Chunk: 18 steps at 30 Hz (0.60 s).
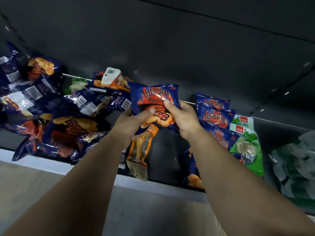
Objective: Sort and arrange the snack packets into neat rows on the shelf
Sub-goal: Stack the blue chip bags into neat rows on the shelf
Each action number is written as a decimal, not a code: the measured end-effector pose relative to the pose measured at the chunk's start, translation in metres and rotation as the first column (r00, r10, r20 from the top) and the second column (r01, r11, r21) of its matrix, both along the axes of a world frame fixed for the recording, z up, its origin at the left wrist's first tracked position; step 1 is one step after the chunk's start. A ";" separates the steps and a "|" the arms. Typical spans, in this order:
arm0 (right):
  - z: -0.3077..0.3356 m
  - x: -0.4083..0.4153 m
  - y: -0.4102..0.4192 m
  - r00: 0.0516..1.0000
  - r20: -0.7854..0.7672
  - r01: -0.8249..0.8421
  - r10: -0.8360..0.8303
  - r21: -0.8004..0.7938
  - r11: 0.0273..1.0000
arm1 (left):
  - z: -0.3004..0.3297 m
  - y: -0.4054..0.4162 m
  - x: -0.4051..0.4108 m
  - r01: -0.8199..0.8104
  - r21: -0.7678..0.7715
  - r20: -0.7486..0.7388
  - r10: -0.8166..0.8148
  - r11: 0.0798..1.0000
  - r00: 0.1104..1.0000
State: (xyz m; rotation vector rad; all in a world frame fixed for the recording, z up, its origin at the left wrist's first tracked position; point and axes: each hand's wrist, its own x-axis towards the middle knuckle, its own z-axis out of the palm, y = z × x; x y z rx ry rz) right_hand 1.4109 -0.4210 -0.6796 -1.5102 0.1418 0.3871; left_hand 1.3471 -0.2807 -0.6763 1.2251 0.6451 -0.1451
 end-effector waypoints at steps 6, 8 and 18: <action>-0.001 0.001 -0.015 1.000 -0.015 0.007 -0.006 0.020 1.000 | -0.004 -0.014 0.001 0.023 0.124 0.073 -0.032 0.992 0.997; -0.002 0.000 -0.020 1.000 -0.029 0.000 0.000 0.010 1.000 | -0.007 -0.014 0.001 0.039 0.195 0.089 -0.057 0.980 0.994; -0.013 0.004 -0.027 0.994 -0.106 -0.061 0.041 -0.189 0.980 | -0.025 -0.016 -0.001 0.073 0.537 0.057 -0.122 0.840 0.991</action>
